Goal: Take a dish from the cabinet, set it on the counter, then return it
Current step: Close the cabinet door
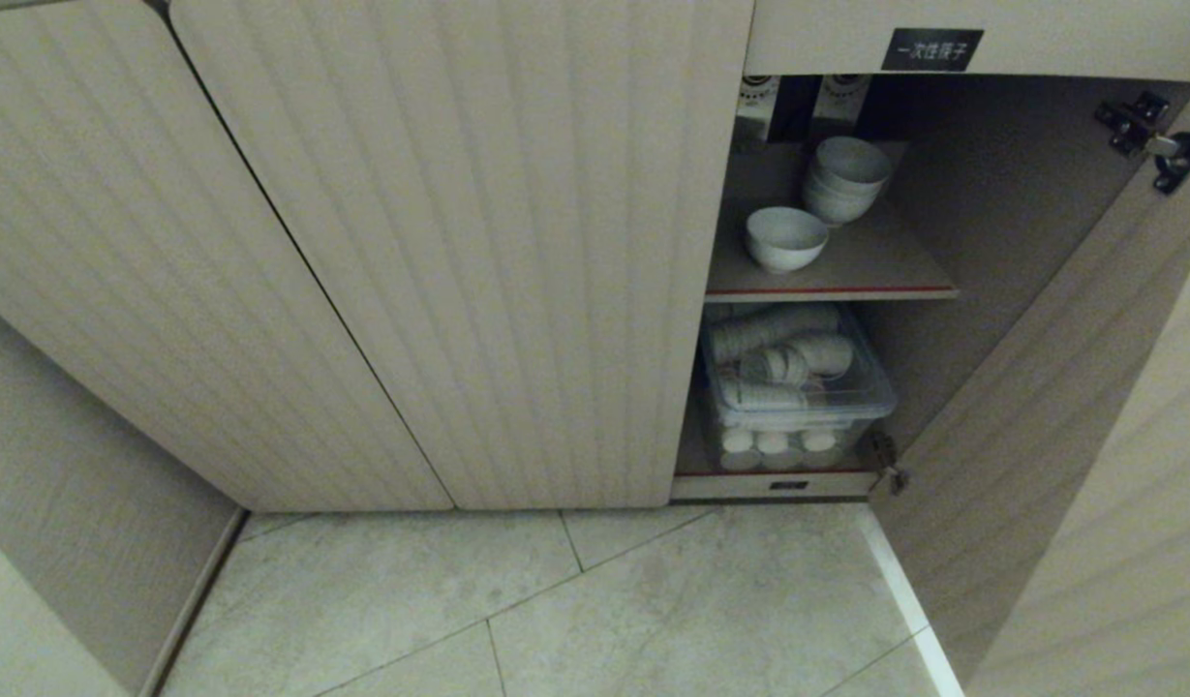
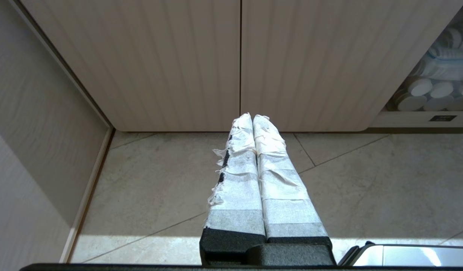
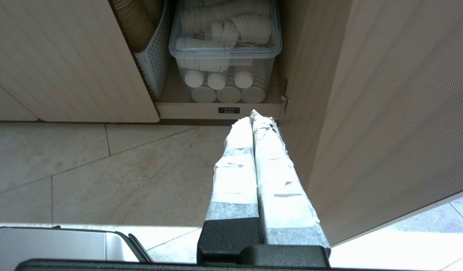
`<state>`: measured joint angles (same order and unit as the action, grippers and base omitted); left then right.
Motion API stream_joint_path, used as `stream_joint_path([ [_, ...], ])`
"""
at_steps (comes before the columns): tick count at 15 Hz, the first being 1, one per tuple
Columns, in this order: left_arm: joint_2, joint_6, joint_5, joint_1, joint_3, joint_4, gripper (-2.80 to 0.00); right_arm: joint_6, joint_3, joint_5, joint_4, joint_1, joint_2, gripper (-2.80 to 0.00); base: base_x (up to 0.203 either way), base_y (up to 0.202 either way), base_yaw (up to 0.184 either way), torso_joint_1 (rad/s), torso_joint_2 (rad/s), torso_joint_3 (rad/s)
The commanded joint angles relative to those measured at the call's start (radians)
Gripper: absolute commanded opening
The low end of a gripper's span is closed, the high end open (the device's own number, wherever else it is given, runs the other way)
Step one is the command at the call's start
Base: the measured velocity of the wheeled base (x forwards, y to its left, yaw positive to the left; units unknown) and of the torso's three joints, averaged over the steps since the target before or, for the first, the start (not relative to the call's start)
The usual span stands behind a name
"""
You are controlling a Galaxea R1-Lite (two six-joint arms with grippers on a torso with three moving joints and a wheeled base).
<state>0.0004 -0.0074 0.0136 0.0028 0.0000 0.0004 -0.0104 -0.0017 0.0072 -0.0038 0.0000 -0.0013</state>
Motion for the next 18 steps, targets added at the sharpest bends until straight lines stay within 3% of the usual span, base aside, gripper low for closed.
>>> stream_joint_path([
  [1, 0.0, 0.0, 0.0, 0.0, 0.0, 0.0, -2.8, 0.0, 0.0, 0.0, -0.001, 0.0, 0.001, -2.8, 0.0, 0.0, 0.0, 0.0, 0.0, 0.0],
  [6, 0.0, 0.0, 0.0, 0.0, 0.0, 0.0, -2.8, 0.0, 0.0, 0.0, 0.001, 0.0, 0.001, -2.8, 0.002, -0.009, -0.001, 0.001, 0.0, 0.002],
  [12, 0.0, -0.002, 0.002, 0.0, 0.0, 0.0, -2.8, 0.0, 0.0, 0.0, 0.001, 0.0, 0.001, -2.8, 0.002, -0.145, 0.001, 0.002, 0.0, 0.004],
  [18, 0.0, -0.006, 0.002, 0.0, 0.0, 0.0, -2.8, 0.0, 0.0, 0.0, 0.001, 0.0, 0.001, -2.8, 0.0, 0.0, 0.0, 0.0, 0.0, 0.0],
])
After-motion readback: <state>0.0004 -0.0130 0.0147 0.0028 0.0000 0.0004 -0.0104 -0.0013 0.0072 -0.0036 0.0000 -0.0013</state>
